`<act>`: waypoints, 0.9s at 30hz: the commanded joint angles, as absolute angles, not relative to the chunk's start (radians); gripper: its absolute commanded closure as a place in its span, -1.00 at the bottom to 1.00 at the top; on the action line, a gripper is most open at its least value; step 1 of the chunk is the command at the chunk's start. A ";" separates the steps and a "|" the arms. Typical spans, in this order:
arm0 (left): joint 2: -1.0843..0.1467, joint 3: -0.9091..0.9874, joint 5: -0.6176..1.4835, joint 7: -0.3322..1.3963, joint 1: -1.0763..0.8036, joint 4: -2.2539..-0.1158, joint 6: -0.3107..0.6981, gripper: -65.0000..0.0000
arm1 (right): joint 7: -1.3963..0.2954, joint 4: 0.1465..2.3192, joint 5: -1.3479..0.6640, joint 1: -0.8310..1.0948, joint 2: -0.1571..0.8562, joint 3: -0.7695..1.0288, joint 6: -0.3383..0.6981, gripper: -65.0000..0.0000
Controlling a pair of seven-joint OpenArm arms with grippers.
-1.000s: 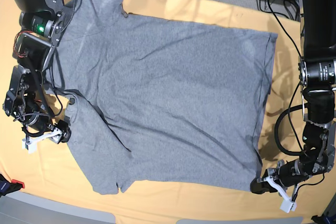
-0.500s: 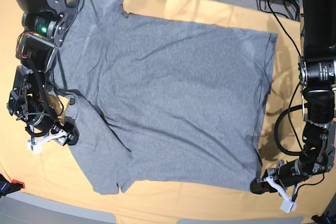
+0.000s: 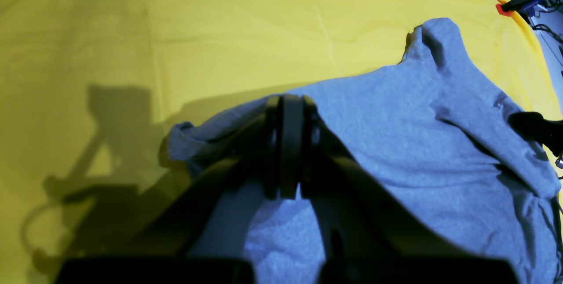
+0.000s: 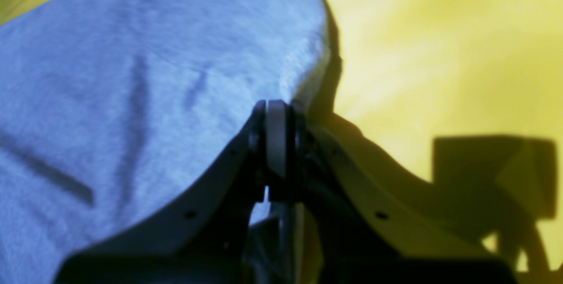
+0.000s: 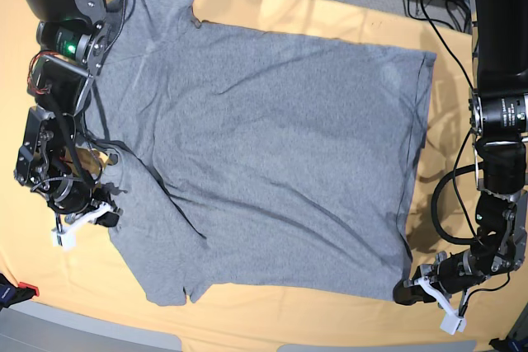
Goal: Layout the t-shirt on the table in an organized manner, then fold the t-shirt properly
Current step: 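Grasp the sleeve edge with the right gripper and pull it outward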
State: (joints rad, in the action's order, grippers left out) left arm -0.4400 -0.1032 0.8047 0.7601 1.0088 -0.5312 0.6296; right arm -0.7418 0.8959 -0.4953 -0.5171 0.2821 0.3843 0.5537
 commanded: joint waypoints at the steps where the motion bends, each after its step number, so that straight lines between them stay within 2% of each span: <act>1: -0.449 -0.097 0.829 0.741 1.053 -0.548 0.636 1.00 | -0.715 0.912 -0.508 -0.570 0.309 0.386 0.564 1.00; 8: -0.449 -0.097 0.829 0.742 1.053 -0.548 0.636 1.00 | -0.702 0.912 -0.403 -0.679 0.372 0.302 0.501 1.00; 16: -0.449 -0.097 0.829 0.740 1.053 -0.548 0.636 1.00 | -0.599 0.912 -0.228 -0.696 0.434 0.053 0.421 1.00; 21: -0.449 -0.097 0.828 0.740 1.053 -0.548 0.636 1.00 | -0.576 0.912 -0.092 -0.710 0.460 -0.090 0.310 1.00; 27: -0.452 -0.097 0.827 0.730 1.056 -0.548 0.636 1.00 | -0.575 0.912 -0.025 -0.729 0.474 -0.140 0.258 1.00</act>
State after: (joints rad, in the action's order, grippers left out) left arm -0.4408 -0.1032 0.8051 0.7593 1.0088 -0.5312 0.6300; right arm -0.5972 0.8955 -0.0341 -0.6846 0.4530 -0.1432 0.2726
